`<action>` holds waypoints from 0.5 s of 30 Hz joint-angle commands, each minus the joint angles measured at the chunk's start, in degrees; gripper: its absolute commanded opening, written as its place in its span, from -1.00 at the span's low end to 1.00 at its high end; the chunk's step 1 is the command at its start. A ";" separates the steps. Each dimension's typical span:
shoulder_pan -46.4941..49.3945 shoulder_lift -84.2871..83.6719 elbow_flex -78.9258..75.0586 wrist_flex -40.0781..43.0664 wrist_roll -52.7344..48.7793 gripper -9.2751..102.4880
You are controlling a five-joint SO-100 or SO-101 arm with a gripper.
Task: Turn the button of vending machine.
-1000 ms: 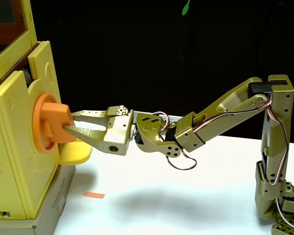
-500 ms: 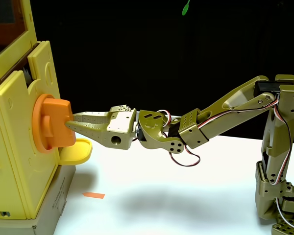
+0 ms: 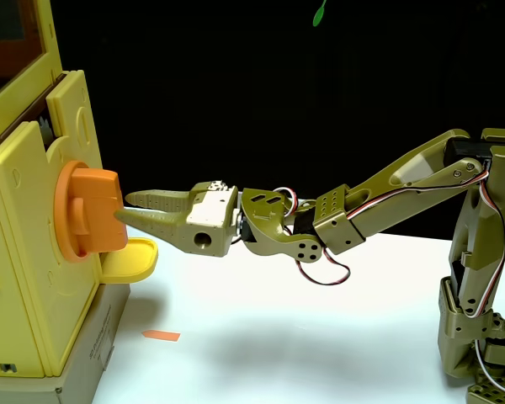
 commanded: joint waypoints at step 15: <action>-2.02 24.43 18.63 3.96 -17.05 -0.27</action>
